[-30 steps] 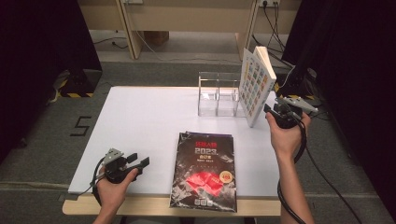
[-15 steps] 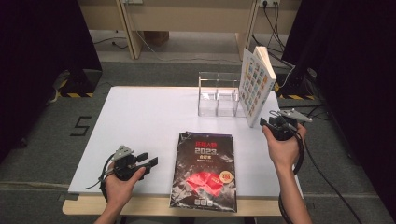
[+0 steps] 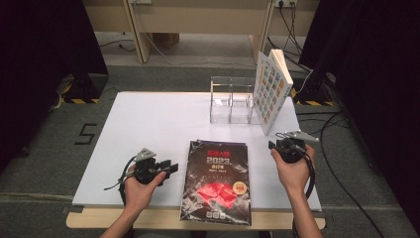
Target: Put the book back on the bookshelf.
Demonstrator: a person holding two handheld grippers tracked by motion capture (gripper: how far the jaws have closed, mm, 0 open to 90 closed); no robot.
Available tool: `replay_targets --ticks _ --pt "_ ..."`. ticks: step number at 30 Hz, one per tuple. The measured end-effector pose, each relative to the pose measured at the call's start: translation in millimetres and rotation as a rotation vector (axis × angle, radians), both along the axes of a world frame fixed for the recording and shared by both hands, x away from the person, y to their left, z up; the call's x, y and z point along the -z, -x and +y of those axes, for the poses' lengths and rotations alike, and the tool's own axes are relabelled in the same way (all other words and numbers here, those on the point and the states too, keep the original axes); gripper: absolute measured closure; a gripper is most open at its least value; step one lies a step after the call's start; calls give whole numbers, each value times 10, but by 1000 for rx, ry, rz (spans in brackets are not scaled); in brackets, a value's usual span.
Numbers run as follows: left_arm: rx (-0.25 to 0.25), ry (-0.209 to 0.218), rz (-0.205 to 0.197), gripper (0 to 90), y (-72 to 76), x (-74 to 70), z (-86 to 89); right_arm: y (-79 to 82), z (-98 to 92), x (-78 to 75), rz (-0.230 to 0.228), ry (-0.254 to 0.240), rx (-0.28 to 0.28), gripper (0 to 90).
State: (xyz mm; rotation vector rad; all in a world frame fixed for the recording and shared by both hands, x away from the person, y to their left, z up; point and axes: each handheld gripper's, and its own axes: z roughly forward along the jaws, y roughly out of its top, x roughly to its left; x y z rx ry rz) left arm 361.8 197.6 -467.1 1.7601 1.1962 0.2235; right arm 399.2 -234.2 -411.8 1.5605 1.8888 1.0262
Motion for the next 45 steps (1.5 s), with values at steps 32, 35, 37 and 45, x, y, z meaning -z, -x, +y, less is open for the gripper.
replay_targets --ticks 32,35,37,45 --pt "88 -64 89 668 -185 87 -366 -44 322 493 210 -39 -117 660" --pt "93 -71 92 688 -173 106 -387 -56 351 498 219 -50 -124 651" --pt "94 -83 90 696 -164 118 -398 -61 364 495 225 -56 -125 648" --pt "97 -106 78 736 -152 101 -405 -89 388 521 242 -57 -135 639"
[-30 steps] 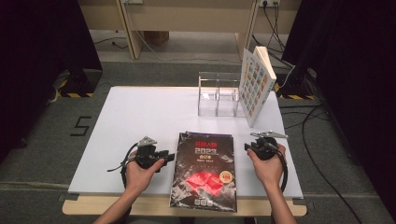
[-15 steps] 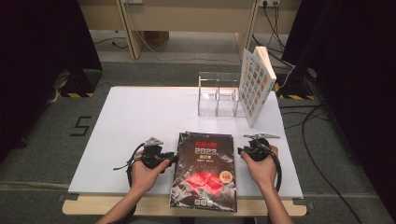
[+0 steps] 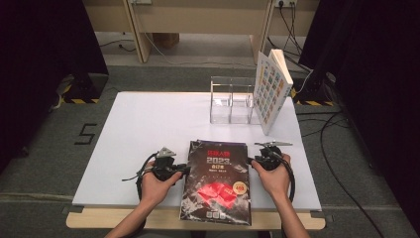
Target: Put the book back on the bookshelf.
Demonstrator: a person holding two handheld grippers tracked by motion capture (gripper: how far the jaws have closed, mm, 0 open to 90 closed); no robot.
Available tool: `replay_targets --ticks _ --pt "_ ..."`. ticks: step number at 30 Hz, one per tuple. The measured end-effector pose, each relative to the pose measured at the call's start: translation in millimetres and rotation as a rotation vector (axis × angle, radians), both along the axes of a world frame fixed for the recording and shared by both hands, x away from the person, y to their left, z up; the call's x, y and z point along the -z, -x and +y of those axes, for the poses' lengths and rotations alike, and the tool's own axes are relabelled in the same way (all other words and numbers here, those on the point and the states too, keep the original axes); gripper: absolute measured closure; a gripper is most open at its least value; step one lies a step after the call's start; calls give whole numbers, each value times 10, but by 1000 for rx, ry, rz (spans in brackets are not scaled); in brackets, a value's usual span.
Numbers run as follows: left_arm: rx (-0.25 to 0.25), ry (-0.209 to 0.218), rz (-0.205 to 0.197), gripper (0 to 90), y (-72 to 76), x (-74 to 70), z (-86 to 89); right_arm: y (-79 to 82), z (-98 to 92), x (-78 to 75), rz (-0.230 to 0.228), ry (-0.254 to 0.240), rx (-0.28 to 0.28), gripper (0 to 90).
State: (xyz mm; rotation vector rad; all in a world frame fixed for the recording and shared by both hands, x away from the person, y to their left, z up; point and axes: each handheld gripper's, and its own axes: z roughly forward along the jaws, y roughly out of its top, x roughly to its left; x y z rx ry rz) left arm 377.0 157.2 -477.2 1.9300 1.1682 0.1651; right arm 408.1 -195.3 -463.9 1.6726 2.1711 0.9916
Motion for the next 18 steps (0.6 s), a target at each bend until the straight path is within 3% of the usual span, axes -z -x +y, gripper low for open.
replay_targets --ticks 11,15,18 --pt "5 -62 -33 758 31 -37 -57 -38 -48 -20 -1 -4 7 634" --pt "3 0 0 734 4 -52 3 -44 -40 -26 7 1 8 631" --pt "-11 -24 -12 765 -2 -62 29 -32 -42 -26 7 -2 8 629"
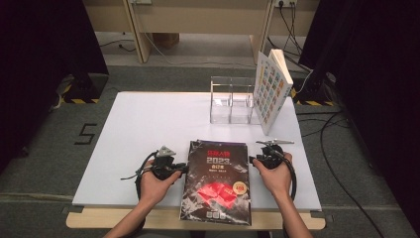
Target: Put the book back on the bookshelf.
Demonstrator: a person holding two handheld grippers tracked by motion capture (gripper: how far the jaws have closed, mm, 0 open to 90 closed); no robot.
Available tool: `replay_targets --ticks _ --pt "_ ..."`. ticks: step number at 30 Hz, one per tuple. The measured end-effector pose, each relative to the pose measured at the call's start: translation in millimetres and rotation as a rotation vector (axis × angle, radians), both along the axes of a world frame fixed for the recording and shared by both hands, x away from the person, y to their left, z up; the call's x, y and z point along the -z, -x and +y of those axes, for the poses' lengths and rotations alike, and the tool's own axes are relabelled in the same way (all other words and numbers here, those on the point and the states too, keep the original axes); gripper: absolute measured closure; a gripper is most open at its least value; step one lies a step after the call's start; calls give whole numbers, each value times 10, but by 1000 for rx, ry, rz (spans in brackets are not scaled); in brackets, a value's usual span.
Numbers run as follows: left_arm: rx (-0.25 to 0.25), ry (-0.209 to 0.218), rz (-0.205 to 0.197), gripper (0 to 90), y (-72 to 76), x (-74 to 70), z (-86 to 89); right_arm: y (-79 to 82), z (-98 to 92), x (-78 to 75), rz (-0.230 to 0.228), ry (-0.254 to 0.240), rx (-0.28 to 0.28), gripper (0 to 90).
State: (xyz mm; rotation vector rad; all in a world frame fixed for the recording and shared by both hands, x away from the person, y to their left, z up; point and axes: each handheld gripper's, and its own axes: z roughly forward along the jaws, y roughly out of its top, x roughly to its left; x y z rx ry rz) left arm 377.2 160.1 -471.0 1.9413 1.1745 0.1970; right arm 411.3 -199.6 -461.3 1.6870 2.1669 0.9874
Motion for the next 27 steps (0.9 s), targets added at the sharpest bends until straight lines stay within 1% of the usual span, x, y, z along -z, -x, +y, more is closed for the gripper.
replay_targets --ticks 3,5,7,9,11,15,18,20,21,23,25,27 --pt "-13 3 -8 804 -6 -14 12 5 -17 5 -2 4 0 630" --pt "-24 8 -8 845 -13 -10 15 4 -20 7 -2 1 3 630" --pt "-47 1 -8 883 -16 -2 35 4 -18 4 -1 6 1 630" --pt "-69 -3 -1 894 -25 4 61 6 -16 2 -2 7 -3 630" --pt "-82 3 13 895 -41 18 71 0 -15 5 -7 9 -4 630" --pt "-60 -8 26 896 -60 35 41 -15 0 6 3 5 1 629" --pt "-50 -4 41 896 -66 51 -8 -27 2 5 0 8 -2 629" --pt "-49 -26 35 896 -65 50 -40 -30 4 -1 -1 9 1 629" --pt "-50 -22 33 897 -64 46 -43 -31 2 -3 0 7 2 628" --pt "-40 -27 25 897 -62 28 -50 -32 -6 -2 -2 5 2 625" --pt "-25 -47 8 897 -57 -3 -72 -33 -17 -1 2 -6 4 622" --pt "-14 -57 6 897 -59 -23 -108 -36 -31 2 2 -4 7 619"
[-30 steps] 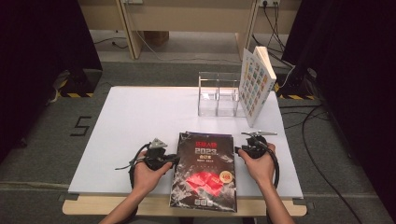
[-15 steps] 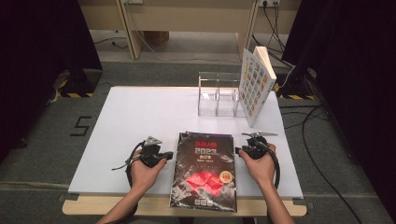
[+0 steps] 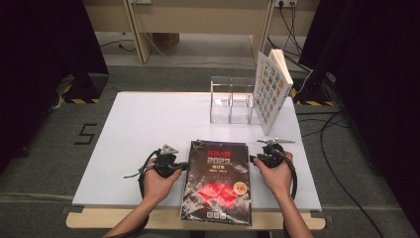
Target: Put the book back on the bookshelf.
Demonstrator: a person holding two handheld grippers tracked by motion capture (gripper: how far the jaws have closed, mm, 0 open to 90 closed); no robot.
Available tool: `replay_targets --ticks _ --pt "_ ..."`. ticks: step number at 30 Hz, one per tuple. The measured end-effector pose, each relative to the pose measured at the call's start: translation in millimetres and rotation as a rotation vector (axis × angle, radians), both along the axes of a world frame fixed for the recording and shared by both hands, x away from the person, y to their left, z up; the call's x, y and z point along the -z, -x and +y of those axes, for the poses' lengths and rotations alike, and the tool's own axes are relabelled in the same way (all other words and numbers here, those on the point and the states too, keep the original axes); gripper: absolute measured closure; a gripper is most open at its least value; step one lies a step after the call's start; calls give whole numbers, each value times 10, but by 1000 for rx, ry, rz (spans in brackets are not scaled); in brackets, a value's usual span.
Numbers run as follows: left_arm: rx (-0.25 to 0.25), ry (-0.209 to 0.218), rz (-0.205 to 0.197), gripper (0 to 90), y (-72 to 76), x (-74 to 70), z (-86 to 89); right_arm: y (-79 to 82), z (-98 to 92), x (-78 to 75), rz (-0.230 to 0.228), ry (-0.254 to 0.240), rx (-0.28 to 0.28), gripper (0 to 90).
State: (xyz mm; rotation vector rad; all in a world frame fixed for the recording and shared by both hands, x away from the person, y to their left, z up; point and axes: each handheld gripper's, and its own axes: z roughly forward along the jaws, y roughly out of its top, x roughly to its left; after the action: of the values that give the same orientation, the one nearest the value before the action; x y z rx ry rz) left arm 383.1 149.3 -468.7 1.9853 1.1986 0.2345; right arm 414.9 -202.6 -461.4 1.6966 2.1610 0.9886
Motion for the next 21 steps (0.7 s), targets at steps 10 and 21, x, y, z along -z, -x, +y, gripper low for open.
replay_targets --ticks 10,21 --pt "39 -32 0 896 31 19 -136 -89 -22 11 27 -22 1 591" --pt "42 -54 -2 895 35 15 -162 -246 -13 47 78 -72 -8 559"
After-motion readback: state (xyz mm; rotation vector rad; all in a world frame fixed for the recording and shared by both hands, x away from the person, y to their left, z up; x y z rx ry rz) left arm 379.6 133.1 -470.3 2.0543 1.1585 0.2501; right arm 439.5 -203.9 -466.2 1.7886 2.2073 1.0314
